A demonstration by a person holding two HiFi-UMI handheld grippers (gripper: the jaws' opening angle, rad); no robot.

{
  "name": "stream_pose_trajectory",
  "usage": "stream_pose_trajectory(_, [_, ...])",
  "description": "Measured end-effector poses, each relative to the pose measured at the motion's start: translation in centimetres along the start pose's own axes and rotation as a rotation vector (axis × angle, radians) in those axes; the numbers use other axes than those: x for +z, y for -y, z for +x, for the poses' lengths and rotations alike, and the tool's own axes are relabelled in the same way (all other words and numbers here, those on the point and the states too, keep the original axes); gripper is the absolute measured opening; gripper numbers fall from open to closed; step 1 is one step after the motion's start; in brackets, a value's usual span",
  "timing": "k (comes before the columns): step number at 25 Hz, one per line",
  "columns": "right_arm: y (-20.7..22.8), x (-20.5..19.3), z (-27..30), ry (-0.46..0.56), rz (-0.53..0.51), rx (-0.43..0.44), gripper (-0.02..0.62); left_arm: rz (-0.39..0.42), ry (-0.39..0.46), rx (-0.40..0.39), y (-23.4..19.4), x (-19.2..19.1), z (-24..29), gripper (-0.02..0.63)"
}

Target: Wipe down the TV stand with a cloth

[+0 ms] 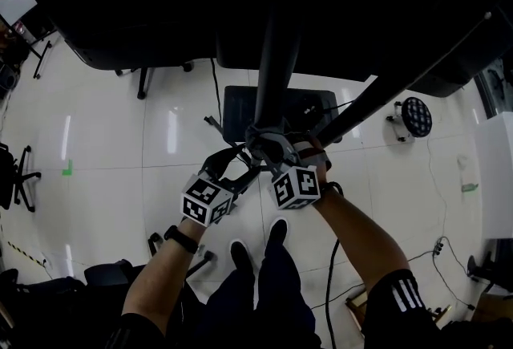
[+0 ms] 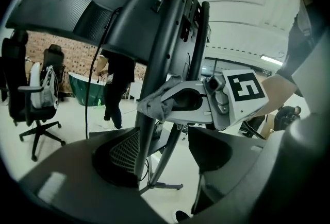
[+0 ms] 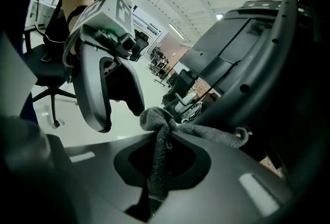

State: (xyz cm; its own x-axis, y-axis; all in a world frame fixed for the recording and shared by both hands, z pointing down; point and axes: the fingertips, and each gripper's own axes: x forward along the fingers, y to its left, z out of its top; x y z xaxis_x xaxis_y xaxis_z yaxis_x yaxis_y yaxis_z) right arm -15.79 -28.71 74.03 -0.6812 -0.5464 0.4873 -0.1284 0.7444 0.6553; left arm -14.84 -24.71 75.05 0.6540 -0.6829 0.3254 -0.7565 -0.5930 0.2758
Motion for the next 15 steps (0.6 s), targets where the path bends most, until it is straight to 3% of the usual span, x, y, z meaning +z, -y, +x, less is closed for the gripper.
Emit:
stream_pose_trajectory(6, [-4.0, -3.3, 3.2, -0.04, 0.023, 0.036, 0.019, -0.01, -0.085, 0.005, -2.0, -5.8, 2.0, 0.319])
stream_pose_trajectory(15, [-9.9, -8.7, 7.4, -0.084, 0.043, 0.106, 0.018, -0.057, -0.144, -0.004, -4.2, -12.4, 5.2, 0.322])
